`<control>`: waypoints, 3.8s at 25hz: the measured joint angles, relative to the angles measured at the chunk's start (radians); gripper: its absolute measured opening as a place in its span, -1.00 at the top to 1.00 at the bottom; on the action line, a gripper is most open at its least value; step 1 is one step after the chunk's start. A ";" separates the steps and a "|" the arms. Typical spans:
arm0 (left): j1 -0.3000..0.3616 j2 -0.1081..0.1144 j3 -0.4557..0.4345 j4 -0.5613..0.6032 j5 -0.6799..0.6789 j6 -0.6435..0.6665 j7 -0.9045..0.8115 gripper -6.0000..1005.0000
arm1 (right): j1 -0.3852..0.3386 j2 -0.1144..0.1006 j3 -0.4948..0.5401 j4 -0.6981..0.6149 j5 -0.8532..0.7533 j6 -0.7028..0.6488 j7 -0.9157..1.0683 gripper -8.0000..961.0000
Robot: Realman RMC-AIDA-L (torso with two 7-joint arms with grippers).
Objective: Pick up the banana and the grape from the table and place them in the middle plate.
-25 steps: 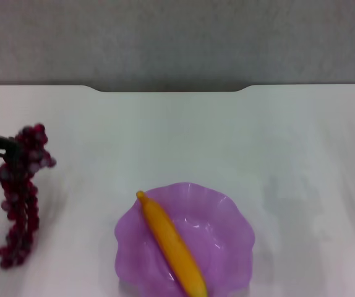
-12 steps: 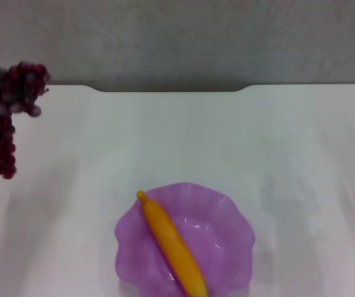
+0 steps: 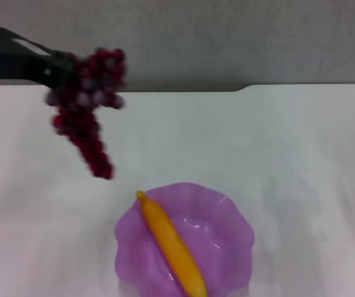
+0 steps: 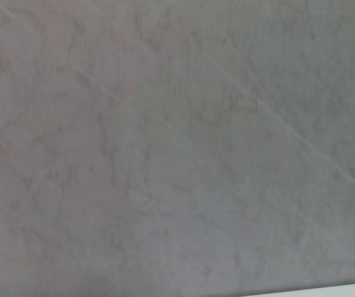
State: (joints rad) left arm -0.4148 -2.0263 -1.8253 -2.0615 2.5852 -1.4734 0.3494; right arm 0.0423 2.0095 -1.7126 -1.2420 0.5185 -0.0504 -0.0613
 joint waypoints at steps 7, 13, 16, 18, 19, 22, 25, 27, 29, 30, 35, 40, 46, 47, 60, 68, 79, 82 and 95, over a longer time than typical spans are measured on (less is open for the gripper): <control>-0.005 0.000 0.010 0.001 -0.212 -0.066 0.065 0.82 | 0.002 0.000 -0.001 0.000 0.000 0.010 0.000 -0.36; 0.017 -0.002 0.085 0.004 -0.258 -0.080 0.061 0.82 | 0.002 0.000 -0.001 -0.004 0.000 0.011 0.000 -0.36; 0.032 -0.004 0.162 0.008 -0.216 -0.067 0.043 0.82 | 0.002 0.000 -0.001 -0.007 0.000 0.011 0.000 -0.36; 0.038 -0.004 0.239 0.010 -0.141 -0.045 0.015 0.83 | 0.003 0.000 -0.001 -0.007 0.000 0.011 0.000 -0.36; 0.040 -0.005 0.274 0.011 -0.109 -0.035 0.003 0.83 | 0.004 0.000 -0.001 -0.008 0.000 0.011 0.000 -0.36; 0.049 -0.005 0.370 0.030 -0.020 -0.001 -0.033 0.83 | 0.007 0.000 -0.001 -0.008 0.000 0.011 0.000 -0.36; 0.042 -0.005 0.438 0.101 0.003 0.045 -0.048 0.83 | 0.007 0.000 -0.001 -0.008 0.000 0.011 0.000 -0.36; 0.035 -0.005 0.477 0.144 0.006 0.079 -0.052 0.83 | 0.007 0.000 -0.001 -0.008 0.000 0.011 0.000 -0.36; 0.034 -0.005 0.522 0.170 0.021 0.121 -0.056 0.83 | 0.008 0.000 -0.001 -0.008 0.000 0.011 0.000 -0.36; 0.034 -0.005 0.545 0.179 0.032 0.137 -0.060 0.83 | 0.009 0.000 -0.001 -0.007 0.000 0.011 0.000 -0.36; 0.014 -0.005 0.632 0.244 0.072 0.197 -0.088 0.83 | 0.019 0.000 -0.003 0.002 0.000 0.011 0.000 -0.36; -0.028 -0.005 0.683 0.341 0.075 0.268 -0.098 0.83 | 0.020 0.000 -0.007 0.002 0.000 0.011 0.000 -0.36; -0.043 -0.005 0.698 0.459 0.070 0.377 -0.091 0.84 | 0.025 0.000 -0.011 0.004 0.000 0.011 0.000 -0.36; -0.044 -0.005 0.699 0.467 0.070 0.386 -0.091 0.84 | 0.025 0.000 -0.011 0.004 0.000 0.011 0.000 -0.36; -0.034 -0.005 0.709 0.526 0.078 0.496 -0.088 0.55 | 0.025 0.000 -0.013 0.004 0.000 0.011 0.000 -0.36; -0.011 0.000 0.700 0.487 0.079 0.532 -0.077 0.17 | 0.024 0.000 -0.013 0.004 0.000 0.013 0.000 -0.36; 0.090 0.001 0.554 0.433 0.146 0.908 -0.010 -0.77 | 0.029 0.000 -0.019 -0.004 0.000 0.013 0.000 -0.36; 0.117 0.001 0.529 0.468 0.142 1.058 -0.009 -0.79 | 0.033 0.000 -0.020 -0.004 0.000 0.006 0.000 -0.36; 0.174 0.018 0.391 0.734 -0.029 1.456 -0.015 -0.79 | 0.098 0.000 -0.021 0.099 0.000 -0.076 0.001 -0.36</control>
State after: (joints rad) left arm -0.2410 -2.0087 -1.4343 -1.3278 2.5557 -0.0176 0.3344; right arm 0.1403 2.0095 -1.7340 -1.1428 0.5184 -0.1266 -0.0607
